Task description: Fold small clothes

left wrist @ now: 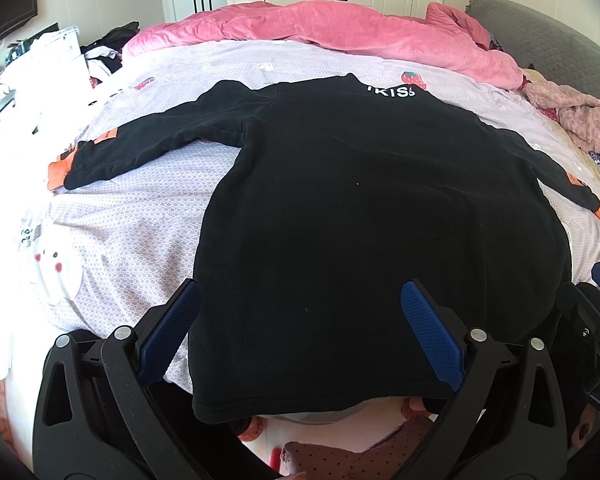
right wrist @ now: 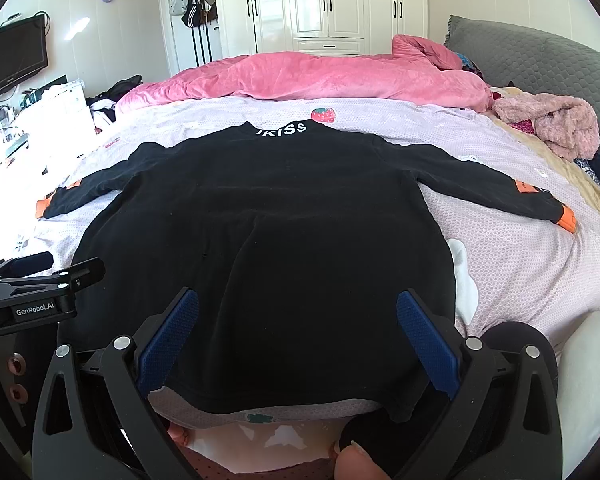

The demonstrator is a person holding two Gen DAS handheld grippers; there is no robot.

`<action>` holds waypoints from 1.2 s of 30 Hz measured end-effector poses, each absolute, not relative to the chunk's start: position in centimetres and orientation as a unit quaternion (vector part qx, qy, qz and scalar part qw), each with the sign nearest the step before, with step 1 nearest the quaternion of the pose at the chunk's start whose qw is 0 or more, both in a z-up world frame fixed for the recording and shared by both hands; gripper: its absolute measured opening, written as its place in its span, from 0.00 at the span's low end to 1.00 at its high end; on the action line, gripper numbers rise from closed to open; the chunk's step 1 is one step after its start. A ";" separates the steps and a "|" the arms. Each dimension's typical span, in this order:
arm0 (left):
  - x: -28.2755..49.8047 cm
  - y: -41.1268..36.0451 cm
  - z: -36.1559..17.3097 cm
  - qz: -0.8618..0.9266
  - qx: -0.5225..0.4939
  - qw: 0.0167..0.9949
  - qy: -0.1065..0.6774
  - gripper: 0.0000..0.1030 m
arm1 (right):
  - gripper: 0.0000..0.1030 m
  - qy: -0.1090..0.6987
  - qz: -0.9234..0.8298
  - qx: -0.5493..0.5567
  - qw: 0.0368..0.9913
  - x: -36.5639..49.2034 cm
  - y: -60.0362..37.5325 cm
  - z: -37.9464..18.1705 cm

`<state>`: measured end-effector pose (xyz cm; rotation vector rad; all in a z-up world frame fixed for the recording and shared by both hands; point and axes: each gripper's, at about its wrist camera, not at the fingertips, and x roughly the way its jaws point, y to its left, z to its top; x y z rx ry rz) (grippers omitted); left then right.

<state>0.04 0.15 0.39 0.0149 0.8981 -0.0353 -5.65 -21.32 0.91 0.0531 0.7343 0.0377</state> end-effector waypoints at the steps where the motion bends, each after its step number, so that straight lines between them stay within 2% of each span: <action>1: 0.0 0.1 0.4 -0.017 0.007 0.901 0.434 0.91 | 0.96 0.359 0.018 0.026 0.933 -5.6 -21.3 0.9; 36: 3.4 -1.5 0.4 -0.021 0.014 0.899 0.437 0.91 | 0.96 0.360 -0.008 0.039 0.932 -3.3 -23.5 1.1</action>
